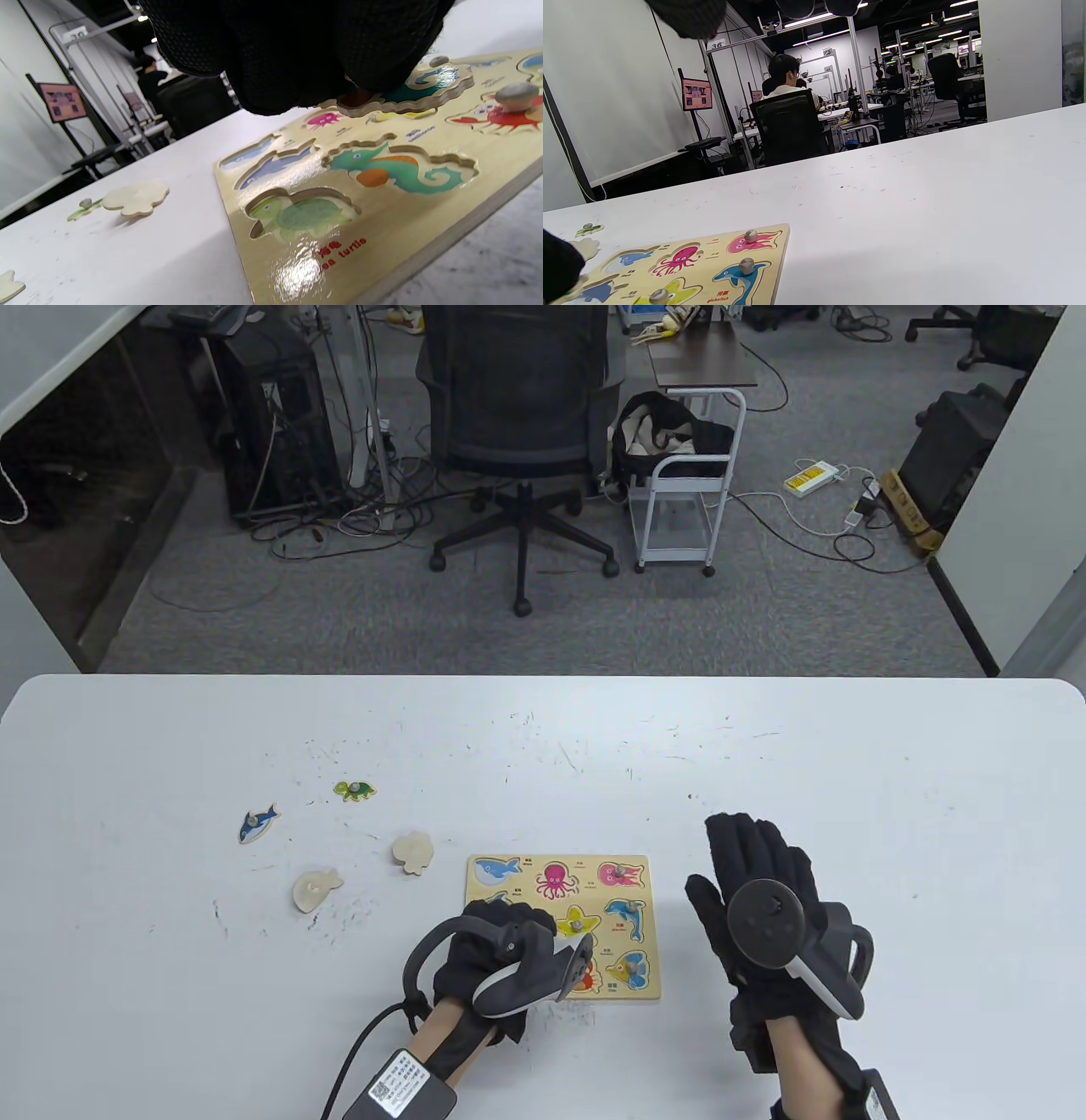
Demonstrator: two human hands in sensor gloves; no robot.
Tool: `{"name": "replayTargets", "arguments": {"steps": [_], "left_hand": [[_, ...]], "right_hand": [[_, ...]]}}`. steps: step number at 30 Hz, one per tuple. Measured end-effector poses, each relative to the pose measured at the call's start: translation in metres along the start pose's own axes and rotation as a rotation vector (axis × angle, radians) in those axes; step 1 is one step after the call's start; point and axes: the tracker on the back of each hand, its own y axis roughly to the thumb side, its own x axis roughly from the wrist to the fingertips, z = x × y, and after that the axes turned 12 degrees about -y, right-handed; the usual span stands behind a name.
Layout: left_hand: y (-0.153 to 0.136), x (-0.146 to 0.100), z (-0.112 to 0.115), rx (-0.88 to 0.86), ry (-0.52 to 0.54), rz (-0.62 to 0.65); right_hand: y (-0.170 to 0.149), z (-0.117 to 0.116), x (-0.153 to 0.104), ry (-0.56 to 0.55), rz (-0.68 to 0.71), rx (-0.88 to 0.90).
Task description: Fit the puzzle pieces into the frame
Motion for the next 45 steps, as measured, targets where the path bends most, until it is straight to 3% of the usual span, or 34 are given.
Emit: {"name": "replayTargets", "arguments": {"steps": [16,45], "left_hand": [[0.015,0.01,0.016,0.072,-0.044,-0.003],[0.019,0.003,0.01,0.164,-0.065,-0.032]], "right_hand": [[0.001,-0.002,0.0,0.011,0.006,-0.002],[0.0,-0.003,0.0,0.031,0.011,0.007]]}}
